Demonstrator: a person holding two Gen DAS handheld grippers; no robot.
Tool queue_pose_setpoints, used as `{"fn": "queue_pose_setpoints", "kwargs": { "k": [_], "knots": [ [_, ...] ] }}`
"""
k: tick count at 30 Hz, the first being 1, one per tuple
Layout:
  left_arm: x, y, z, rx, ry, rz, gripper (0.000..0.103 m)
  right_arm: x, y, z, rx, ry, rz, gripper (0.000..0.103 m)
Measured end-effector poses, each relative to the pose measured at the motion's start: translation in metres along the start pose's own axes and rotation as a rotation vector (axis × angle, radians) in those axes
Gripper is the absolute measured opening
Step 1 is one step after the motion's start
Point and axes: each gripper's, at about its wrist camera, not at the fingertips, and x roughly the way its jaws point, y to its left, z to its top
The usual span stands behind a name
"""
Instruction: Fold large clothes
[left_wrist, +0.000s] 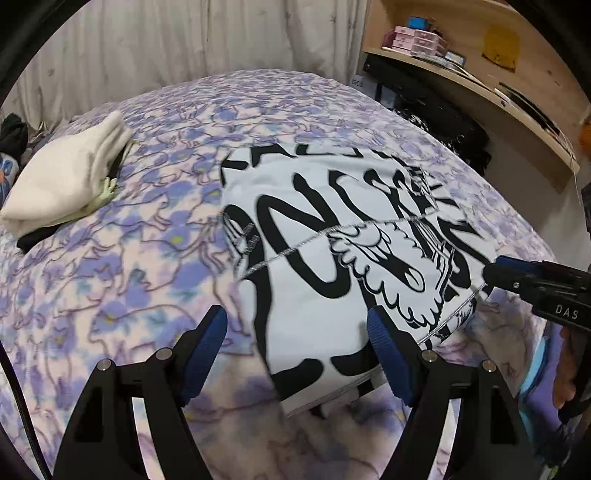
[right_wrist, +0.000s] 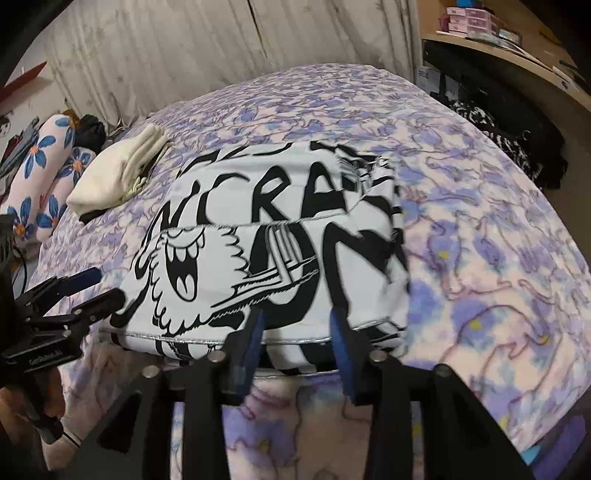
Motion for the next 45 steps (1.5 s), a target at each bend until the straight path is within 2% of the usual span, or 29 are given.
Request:
{"fn": "queue_pose_setpoints", "kwargs": {
  "k": [2, 3, 4, 5, 6, 11, 18, 20, 23, 25, 28, 33, 36, 39, 41, 44, 45],
  "knots": [
    [-0.008, 0.009, 0.006, -0.016, 0.016, -0.016, 0.077, -0.012, -0.005, 0.007, -0.003, -0.015, -0.022, 0.065],
    [-0.012, 0.014, 0.009, -0.024, 0.026, -0.035, 0.077, -0.018, -0.009, 0.012, -0.008, -0.023, -0.032, 0.069],
    [-0.015, 0.019, 0.013, -0.037, 0.035, -0.055, 0.077, -0.024, -0.013, 0.018, -0.014, -0.028, -0.048, 0.078],
    [-0.016, 0.022, 0.016, -0.047, 0.045, -0.069, 0.081, -0.027, -0.016, 0.023, -0.017, -0.025, -0.053, 0.086],
    [-0.018, 0.028, 0.021, -0.064, 0.062, -0.098, 0.084, -0.028, -0.021, 0.029, -0.017, -0.018, -0.047, 0.088],
    [-0.004, 0.048, 0.038, -0.126, 0.123, -0.191, 0.097, -0.015, -0.056, 0.057, 0.065, 0.067, 0.05, 0.089],
    [0.067, 0.07, 0.03, -0.287, 0.28, -0.4, 0.097, 0.055, -0.1, 0.064, 0.213, 0.218, 0.217, 0.089],
    [0.087, 0.073, 0.025, -0.324, 0.306, -0.452, 0.097, 0.075, -0.103, 0.06, 0.239, 0.253, 0.272, 0.089],
    [0.112, 0.075, 0.02, -0.363, 0.327, -0.507, 0.097, 0.102, -0.105, 0.057, 0.245, 0.297, 0.29, 0.089],
    [0.121, 0.077, 0.018, -0.396, 0.31, -0.569, 0.097, 0.121, -0.106, 0.055, 0.241, 0.325, 0.329, 0.089],
    [0.133, 0.076, 0.019, -0.414, 0.278, -0.594, 0.098, 0.138, -0.104, 0.056, 0.241, 0.307, 0.405, 0.09],
    [0.143, 0.06, 0.026, -0.337, 0.258, -0.569, 0.102, 0.156, -0.091, 0.066, 0.206, 0.273, 0.424, 0.09],
    [0.146, 0.057, 0.029, -0.326, 0.267, -0.561, 0.103, 0.157, -0.085, 0.066, 0.196, 0.263, 0.413, 0.088],
    [0.142, 0.057, 0.03, -0.314, 0.255, -0.536, 0.101, 0.148, -0.08, 0.065, 0.159, 0.239, 0.401, 0.072],
    [0.135, 0.053, 0.033, -0.287, 0.227, -0.488, 0.089, 0.141, -0.075, 0.067, 0.143, 0.221, 0.39, 0.055],
    [0.114, 0.039, 0.039, -0.187, 0.161, -0.402, 0.07, 0.127, -0.068, 0.067, 0.14, 0.19, 0.366, 0.039],
    [0.104, 0.032, 0.042, -0.148, 0.141, -0.374, 0.068, 0.119, -0.062, 0.067, 0.137, 0.175, 0.351, 0.036]
  ]
}}
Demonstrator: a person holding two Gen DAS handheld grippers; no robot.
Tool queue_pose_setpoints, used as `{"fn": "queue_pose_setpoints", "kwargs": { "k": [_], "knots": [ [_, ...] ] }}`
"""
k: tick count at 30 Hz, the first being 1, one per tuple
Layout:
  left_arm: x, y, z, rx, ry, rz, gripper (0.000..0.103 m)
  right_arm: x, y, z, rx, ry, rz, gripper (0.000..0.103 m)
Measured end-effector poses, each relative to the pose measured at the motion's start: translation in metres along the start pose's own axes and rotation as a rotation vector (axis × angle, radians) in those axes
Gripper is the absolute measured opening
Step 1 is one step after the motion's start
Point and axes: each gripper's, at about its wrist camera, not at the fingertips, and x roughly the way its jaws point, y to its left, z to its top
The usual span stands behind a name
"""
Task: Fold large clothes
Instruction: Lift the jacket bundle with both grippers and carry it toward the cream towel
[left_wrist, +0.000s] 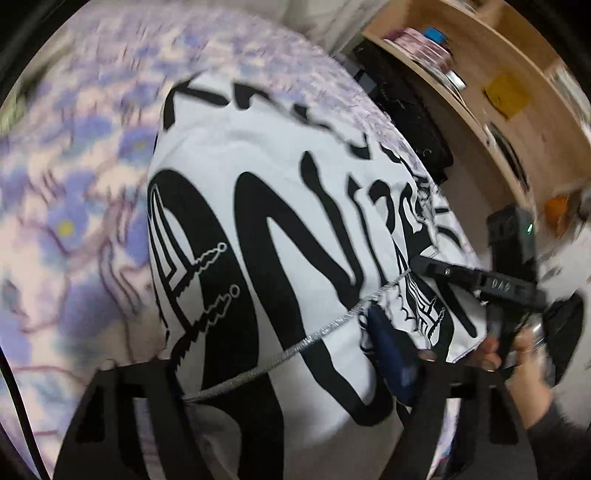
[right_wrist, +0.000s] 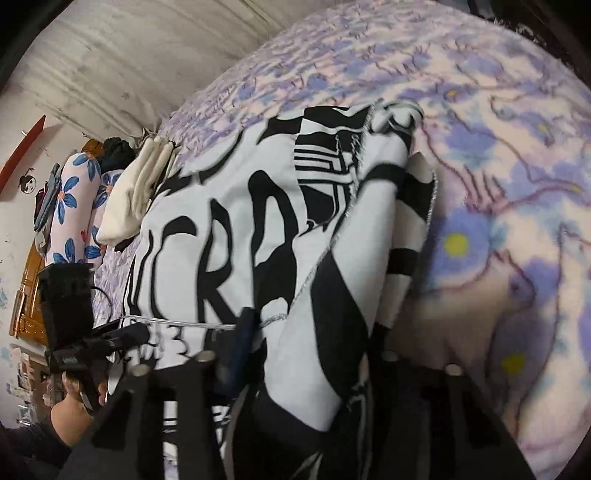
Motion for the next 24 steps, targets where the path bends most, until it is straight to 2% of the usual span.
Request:
{"fn": "queue_pose_setpoints", "kwargs": {
  "k": [2, 5, 11, 17, 21, 24],
  "knots": [
    [-0.012, -0.014, 0.0, 0.048, -0.018, 0.035, 0.061, -0.01, 0.016, -0.005, -0.024, -0.029, -0.027, 0.028],
    [-0.04, -0.031, -0.009, 0.12, -0.048, 0.088, 0.058, -0.025, 0.046, -0.019, -0.063, -0.052, -0.052, 0.026],
    [-0.118, -0.017, -0.037, 0.129, -0.06, 0.137, 0.058, -0.026, 0.107, -0.054, -0.047, -0.039, 0.031, 0.026],
    [-0.22, 0.036, -0.059, 0.084, -0.087, 0.235, 0.057, 0.003, 0.201, -0.06, -0.105, 0.0, 0.148, 0.026],
    [-0.282, 0.083, -0.042, 0.039, -0.116, 0.288, 0.057, 0.028, 0.27, -0.038, -0.141, 0.005, 0.219, 0.026],
    [-0.323, 0.118, -0.009, 0.059, -0.129, 0.333, 0.057, 0.046, 0.328, -0.007, -0.176, -0.006, 0.263, 0.026]
  ]
}}
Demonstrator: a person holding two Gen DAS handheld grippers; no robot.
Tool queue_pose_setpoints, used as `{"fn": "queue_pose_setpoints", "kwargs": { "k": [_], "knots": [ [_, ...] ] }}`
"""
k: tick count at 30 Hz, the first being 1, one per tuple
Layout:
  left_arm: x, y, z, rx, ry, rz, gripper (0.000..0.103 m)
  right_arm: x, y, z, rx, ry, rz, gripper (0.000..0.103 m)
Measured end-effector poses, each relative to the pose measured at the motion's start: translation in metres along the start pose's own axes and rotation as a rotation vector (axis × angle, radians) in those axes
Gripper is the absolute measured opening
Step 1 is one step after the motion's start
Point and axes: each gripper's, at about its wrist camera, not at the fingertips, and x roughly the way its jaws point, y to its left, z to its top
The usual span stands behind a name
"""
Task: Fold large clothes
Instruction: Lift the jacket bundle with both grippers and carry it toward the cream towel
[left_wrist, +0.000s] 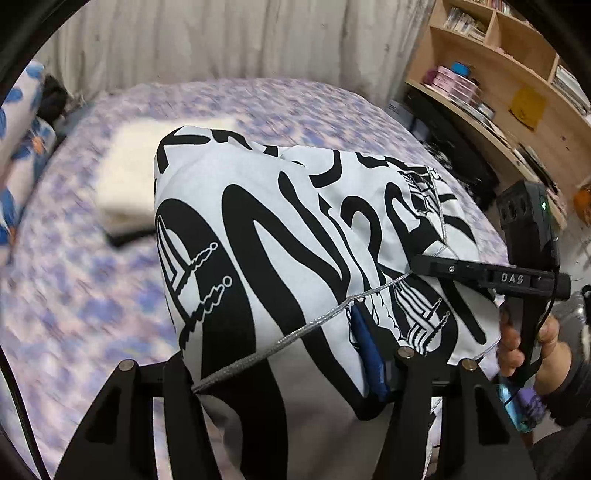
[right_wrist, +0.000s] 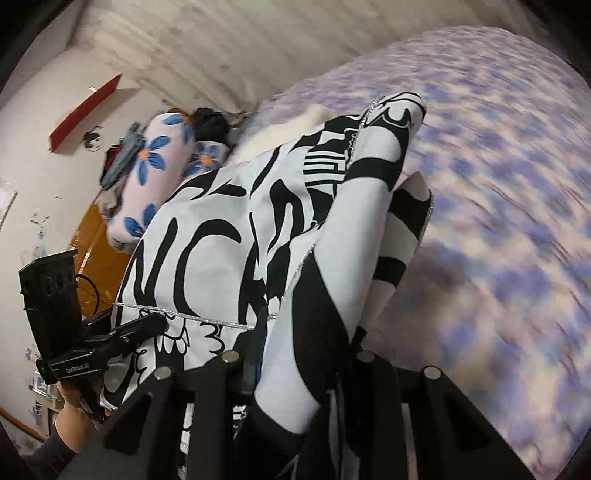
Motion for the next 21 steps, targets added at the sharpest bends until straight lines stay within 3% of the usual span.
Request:
{"fn": "queue_pose_setpoints", "kwargs": {
  "k": [7, 13, 16, 18, 19, 21],
  "knots": [
    [-0.008, 0.119, 0.13, 0.055, -0.055, 0.059, 0.058, 0.082, 0.062, 0.131, -0.037, -0.103, 0.047, 0.026],
    [0.051, 0.222, 0.219, 0.105, -0.065, 0.06, 0.06, 0.182, 0.059, 0.215, -0.011, -0.152, 0.07, 0.026],
    [0.11, 0.275, 0.237, 0.041, -0.021, 0.04, 0.063, 0.242, 0.027, 0.235, 0.022, -0.1, 0.039, 0.026],
    [0.166, 0.304, 0.231, -0.045, 0.068, 0.07, 0.07, 0.279, 0.0, 0.236, 0.051, -0.051, -0.031, 0.028],
    [0.179, 0.31, 0.225, -0.061, 0.068, 0.073, 0.076, 0.29, -0.013, 0.234, 0.076, -0.048, -0.043, 0.032],
    [0.184, 0.314, 0.22, -0.075, 0.004, 0.04, 0.077, 0.29, -0.02, 0.231, 0.062, -0.092, -0.013, 0.032]
  ]
}}
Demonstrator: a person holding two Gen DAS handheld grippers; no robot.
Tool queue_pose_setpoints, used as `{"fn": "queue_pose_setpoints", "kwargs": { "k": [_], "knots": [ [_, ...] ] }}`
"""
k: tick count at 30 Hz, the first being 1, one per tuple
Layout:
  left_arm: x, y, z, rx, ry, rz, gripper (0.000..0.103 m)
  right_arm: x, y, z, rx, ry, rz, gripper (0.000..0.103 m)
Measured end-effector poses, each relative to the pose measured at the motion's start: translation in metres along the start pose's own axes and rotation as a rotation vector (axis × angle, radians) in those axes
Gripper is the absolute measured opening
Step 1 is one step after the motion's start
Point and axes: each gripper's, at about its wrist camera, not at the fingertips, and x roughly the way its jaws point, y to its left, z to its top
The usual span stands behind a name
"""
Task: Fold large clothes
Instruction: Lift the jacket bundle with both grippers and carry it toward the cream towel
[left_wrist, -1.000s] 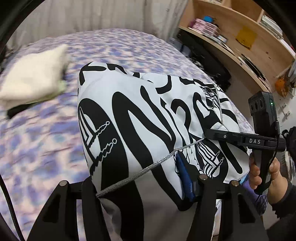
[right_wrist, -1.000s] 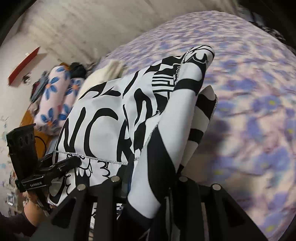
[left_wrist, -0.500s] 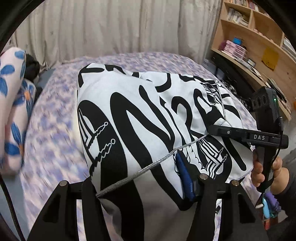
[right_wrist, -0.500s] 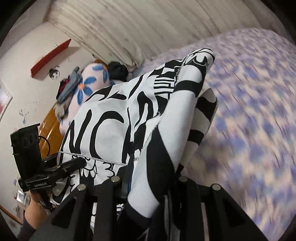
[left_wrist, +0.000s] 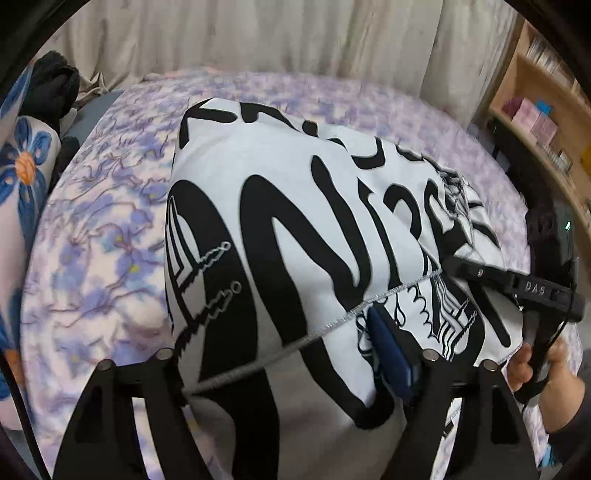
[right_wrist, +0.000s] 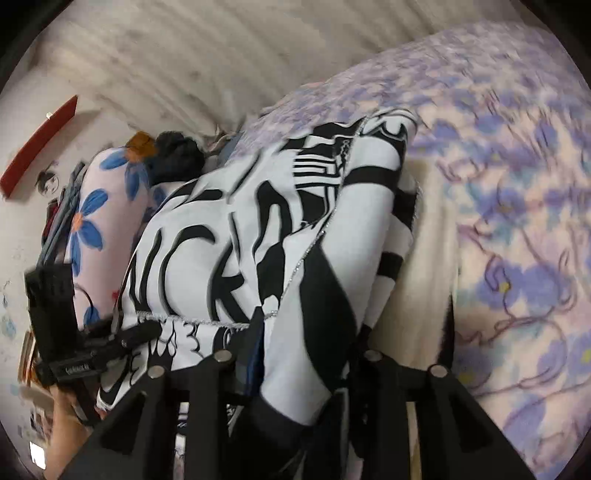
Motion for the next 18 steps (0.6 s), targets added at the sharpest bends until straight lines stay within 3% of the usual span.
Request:
{"fn": "queue_pose_setpoints", "kwargs": {
  "k": [4, 7, 9, 12, 14, 18],
  "knots": [
    [-0.012, -0.015, 0.008, 0.067, -0.035, 0.006, 0.071, -0.024, 0.015, 0.003, -0.112, -0.066, -0.002, 0.025],
    [-0.005, -0.028, 0.013, 0.075, -0.068, -0.008, 0.071, -0.027, 0.008, 0.006, -0.099, -0.095, -0.025, 0.025],
    [0.01, -0.026, 0.012, 0.083, -0.05, 0.01, 0.074, -0.018, -0.003, 0.013, -0.075, -0.067, -0.051, 0.027],
    [0.015, -0.009, 0.009, 0.033, -0.037, 0.004, 0.085, -0.014, -0.003, 0.017, -0.076, -0.006, -0.094, 0.042],
    [0.002, -0.008, 0.004, 0.035, -0.053, 0.033, 0.089, -0.026, 0.007, 0.016, -0.118, -0.008, -0.157, 0.059],
    [-0.04, -0.013, -0.005, 0.077, -0.104, 0.163, 0.088, -0.062, 0.019, 0.009, -0.21, -0.043, -0.25, 0.064]
  ]
}}
